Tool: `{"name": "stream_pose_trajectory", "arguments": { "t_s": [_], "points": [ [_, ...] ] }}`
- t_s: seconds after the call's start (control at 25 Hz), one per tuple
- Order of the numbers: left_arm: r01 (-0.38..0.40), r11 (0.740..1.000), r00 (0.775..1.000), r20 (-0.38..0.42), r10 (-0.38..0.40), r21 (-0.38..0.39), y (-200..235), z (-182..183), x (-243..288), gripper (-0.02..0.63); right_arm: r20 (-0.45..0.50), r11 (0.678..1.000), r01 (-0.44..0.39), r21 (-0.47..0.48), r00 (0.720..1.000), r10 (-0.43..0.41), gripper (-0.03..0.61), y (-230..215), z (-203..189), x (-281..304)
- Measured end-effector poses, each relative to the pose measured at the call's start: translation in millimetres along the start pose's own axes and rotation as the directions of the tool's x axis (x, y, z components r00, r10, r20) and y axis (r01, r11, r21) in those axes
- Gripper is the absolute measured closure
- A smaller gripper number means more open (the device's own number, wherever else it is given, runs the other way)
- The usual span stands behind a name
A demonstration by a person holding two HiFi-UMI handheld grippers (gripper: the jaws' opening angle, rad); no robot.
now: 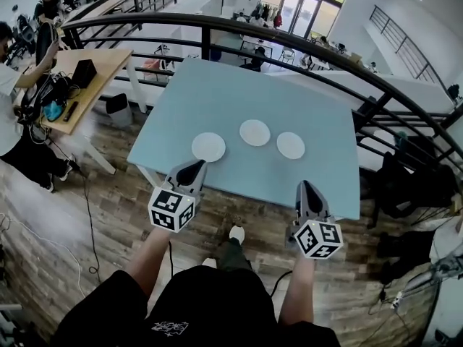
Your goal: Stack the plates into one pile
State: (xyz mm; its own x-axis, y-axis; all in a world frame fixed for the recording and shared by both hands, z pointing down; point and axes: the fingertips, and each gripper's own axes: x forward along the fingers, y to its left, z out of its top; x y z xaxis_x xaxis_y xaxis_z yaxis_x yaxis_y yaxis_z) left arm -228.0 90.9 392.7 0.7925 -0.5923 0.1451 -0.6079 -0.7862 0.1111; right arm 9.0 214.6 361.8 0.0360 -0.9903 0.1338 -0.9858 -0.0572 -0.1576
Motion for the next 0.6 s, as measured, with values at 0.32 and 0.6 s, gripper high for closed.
{"name": "stream_pose_trajectory", "arguments": {
  "t_s": [0.32,0.6],
  "points": [
    [-0.025,1.000,0.999,-0.024,0.025,-0.017,21,1,42,0.606,-0.015,0.999,-0.047,0.001,0.999,0.047,0.572,-13,5,58],
    [0.011,0.999,1.000,-0.005,-0.011,-0.053,27,9,111,0.606,-0.036,0.998,-0.057,-0.008,0.998,0.056,0.572,-53,9,117]
  ]
}}
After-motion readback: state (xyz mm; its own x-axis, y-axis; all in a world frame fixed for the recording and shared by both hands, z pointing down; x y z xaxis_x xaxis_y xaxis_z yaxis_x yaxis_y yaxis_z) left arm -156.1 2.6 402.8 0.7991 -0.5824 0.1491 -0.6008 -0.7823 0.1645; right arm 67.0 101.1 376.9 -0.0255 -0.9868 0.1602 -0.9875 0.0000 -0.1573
